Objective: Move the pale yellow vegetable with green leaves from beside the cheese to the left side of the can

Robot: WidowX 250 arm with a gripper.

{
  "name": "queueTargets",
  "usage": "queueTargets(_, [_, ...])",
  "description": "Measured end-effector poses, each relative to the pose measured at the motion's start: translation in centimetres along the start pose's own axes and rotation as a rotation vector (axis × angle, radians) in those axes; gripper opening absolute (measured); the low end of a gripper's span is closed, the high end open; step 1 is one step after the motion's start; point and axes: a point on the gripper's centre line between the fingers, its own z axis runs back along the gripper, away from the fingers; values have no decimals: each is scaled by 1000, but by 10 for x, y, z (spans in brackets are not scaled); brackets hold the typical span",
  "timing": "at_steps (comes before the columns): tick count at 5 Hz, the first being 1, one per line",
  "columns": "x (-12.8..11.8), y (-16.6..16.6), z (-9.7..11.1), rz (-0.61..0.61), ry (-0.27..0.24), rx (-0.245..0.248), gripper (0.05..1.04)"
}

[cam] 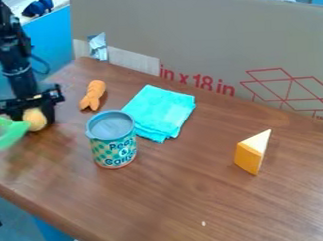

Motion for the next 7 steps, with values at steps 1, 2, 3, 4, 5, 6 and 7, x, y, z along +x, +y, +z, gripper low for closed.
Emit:
queueTargets(1, [-8,-16,0,-49,13,-21,657])
queueTargets(2, [-9,-4,0,10,29,28,657])
queueTargets(3, [-7,13,-1,103,50,65,732])
queueTargets(4, [-10,14,0,135,68,71,990])
queueTargets(5, [-11,9,18,151,23,53,1005])
queueTargets(6, [-8,-9,57,84,-77,-7,1002])
queueTargets(7, [-15,-34,87,-30,-137,-43,1001])
